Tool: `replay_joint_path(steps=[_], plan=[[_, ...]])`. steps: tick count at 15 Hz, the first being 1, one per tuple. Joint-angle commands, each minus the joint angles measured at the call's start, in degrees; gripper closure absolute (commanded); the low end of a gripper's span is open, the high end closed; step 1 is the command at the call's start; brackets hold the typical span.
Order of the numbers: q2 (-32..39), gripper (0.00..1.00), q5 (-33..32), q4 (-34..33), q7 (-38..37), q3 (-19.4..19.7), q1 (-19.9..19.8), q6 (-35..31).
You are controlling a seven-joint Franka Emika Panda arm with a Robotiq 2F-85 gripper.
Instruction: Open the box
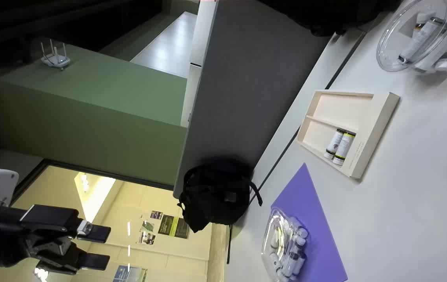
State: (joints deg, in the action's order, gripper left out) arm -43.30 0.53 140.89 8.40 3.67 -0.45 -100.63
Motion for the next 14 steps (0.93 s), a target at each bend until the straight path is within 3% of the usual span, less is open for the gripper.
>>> replay_joint_path(steps=[1, 8, 14], plan=[[0.1, 0.00, -0.1, -0.2, -0.1, 0.1, 0.2, 0.1], [0.0, 0.00, -0.1, -0.2, -0.1, 0.1, 0.2, 0.1], [5.4, 0.00, 7.1, 7.6, -3.8, 5.8, -4.3, -18.0]])
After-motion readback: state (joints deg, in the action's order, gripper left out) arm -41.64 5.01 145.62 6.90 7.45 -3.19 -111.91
